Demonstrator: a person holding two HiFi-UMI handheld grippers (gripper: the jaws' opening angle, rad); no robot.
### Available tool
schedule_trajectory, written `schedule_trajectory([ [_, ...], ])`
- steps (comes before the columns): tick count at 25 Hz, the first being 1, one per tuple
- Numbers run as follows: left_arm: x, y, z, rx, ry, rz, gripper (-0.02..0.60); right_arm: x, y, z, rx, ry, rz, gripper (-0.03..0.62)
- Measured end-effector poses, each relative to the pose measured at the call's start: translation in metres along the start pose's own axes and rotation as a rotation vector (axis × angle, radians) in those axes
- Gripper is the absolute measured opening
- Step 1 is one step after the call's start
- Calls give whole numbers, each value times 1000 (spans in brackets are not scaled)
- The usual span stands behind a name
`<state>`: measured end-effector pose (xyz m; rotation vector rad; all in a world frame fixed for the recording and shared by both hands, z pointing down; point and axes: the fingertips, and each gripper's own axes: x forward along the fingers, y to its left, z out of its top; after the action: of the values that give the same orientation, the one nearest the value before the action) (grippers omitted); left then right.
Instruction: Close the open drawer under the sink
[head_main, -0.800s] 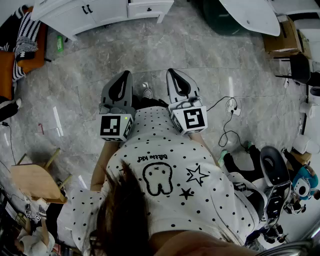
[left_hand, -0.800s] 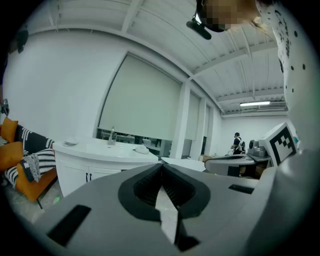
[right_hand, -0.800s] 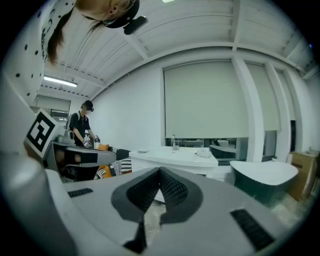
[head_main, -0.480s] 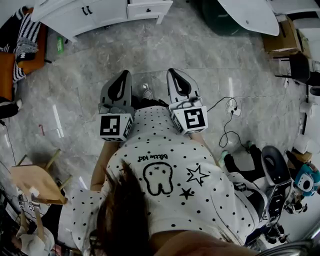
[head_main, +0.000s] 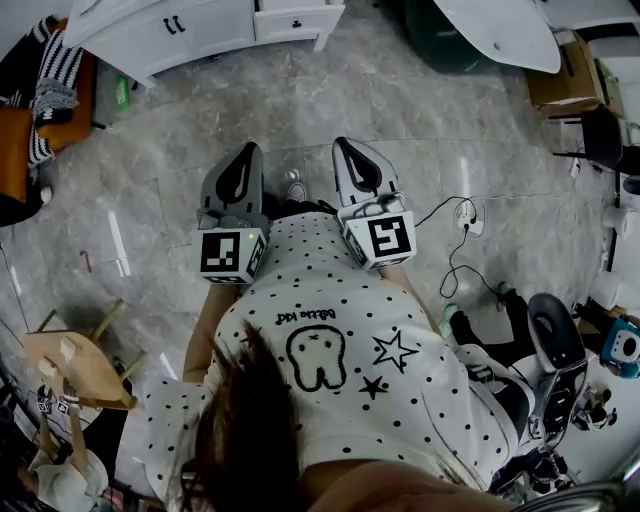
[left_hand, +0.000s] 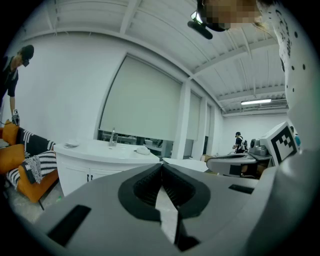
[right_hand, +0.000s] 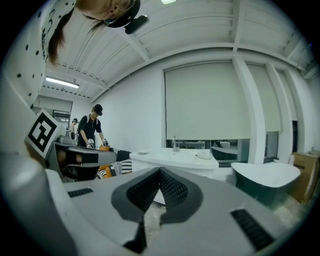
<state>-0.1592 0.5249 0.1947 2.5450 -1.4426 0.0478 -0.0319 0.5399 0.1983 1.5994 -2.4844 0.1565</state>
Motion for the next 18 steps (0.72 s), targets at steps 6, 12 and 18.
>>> schedule_trajectory([
  [6,3,-5,-10,-29,16,12,8,-1,-8,-10,90,1,50,14],
  [12,25,13,-10,-46,26,5,8,20,-19,-15,123,16,37,14],
  [18,60,45,10,-59,3,-32,8,61,-40,-2,122,31,-44,14],
])
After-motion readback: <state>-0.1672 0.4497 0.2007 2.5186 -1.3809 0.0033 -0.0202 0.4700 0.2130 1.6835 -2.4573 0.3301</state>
